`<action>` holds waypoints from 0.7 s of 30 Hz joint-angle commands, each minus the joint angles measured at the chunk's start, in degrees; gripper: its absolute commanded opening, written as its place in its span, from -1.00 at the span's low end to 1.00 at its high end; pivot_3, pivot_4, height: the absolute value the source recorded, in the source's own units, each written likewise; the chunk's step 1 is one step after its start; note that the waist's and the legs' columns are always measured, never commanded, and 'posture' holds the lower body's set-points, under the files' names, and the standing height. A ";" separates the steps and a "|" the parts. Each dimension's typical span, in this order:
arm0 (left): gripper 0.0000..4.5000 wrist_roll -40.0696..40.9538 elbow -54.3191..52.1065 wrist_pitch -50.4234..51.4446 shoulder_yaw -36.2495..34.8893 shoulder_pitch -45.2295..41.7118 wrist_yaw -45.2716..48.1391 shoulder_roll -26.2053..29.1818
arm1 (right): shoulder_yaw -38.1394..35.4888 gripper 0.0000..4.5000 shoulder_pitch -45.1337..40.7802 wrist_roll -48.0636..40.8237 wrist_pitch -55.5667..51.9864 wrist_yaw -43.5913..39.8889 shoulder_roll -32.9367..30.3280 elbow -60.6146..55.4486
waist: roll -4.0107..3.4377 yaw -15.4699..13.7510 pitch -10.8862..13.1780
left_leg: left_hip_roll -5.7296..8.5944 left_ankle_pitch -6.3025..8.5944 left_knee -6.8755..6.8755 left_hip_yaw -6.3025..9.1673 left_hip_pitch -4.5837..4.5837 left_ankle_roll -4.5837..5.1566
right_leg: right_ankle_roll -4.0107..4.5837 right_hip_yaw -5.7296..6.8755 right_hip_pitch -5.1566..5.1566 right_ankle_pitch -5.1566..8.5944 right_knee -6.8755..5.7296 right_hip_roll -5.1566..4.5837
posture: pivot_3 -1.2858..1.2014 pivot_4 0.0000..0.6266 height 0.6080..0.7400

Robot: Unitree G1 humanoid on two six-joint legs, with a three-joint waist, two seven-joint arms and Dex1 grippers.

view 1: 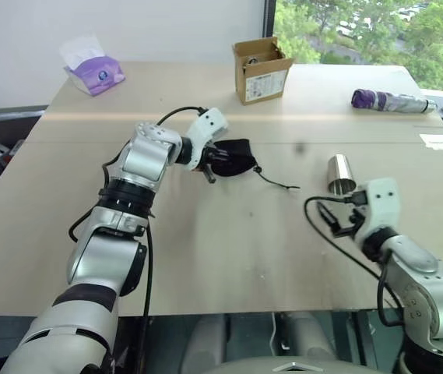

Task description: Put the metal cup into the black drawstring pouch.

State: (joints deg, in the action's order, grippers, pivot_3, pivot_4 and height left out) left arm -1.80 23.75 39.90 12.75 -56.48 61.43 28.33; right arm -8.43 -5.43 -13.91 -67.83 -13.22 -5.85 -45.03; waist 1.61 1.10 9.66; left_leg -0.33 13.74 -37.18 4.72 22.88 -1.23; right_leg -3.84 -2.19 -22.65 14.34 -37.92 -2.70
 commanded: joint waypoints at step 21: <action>-1.00 5.66 -10.42 7.87 -1.26 0.16 -5.84 -1.91 | -1.86 -0.98 -11.90 5.49 25.02 11.01 2.19 24.41 | -0.02 1.24 0.00 | 0.01 0.00 0.11 -0.07 -0.01 -0.01 | 0.01 -0.08 -0.09 -0.01 0.01 0.00 | 0.03 -0.52 1.00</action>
State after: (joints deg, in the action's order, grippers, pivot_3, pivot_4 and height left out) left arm 2.77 16.21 47.26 11.84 -55.94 56.17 26.49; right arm -10.06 -17.55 -7.31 -44.91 -1.21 -3.24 -17.36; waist 1.59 2.35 9.66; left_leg -0.33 13.74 -37.07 4.65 22.86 -1.24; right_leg -3.83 -2.28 -22.74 14.33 -37.91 -2.70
